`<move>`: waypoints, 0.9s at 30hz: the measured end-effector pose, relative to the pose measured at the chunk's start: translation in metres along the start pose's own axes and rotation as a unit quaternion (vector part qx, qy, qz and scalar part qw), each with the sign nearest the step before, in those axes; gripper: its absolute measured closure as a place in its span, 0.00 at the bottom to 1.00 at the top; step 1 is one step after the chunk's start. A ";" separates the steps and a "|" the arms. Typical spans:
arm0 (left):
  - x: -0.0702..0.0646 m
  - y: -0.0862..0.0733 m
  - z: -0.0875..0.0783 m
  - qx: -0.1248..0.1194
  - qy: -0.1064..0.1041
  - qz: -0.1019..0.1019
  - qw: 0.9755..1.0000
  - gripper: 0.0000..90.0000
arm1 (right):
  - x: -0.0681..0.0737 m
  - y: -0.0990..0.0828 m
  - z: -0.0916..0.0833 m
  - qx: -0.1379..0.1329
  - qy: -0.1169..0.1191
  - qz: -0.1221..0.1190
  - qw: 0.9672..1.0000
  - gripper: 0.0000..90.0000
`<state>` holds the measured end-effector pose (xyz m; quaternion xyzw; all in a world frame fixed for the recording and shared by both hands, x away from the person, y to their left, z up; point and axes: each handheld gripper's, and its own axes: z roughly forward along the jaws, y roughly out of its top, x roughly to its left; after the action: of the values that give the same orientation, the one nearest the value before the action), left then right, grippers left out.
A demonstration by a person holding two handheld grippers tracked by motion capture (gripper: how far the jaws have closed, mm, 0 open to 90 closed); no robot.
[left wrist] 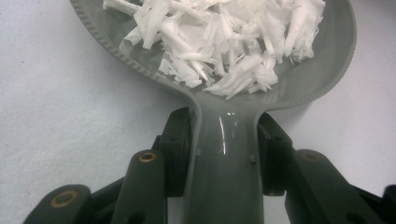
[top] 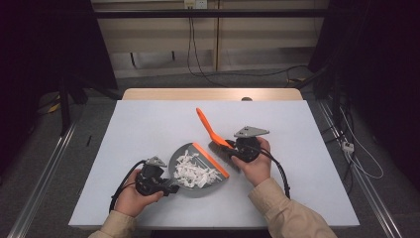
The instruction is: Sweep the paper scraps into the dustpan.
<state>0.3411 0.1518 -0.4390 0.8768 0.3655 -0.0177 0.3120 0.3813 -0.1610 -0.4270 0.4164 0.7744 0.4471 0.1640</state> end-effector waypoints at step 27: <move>-0.001 -0.002 -0.006 0.000 -0.008 0.010 1.000 0.70 | -0.018 0.005 -0.015 0.044 -0.015 -0.015 0.999 0.76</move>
<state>0.3377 0.1560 -0.4354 0.8801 0.3545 -0.0221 0.3150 0.3851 -0.1819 -0.4173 0.4187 0.7968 0.4036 0.1640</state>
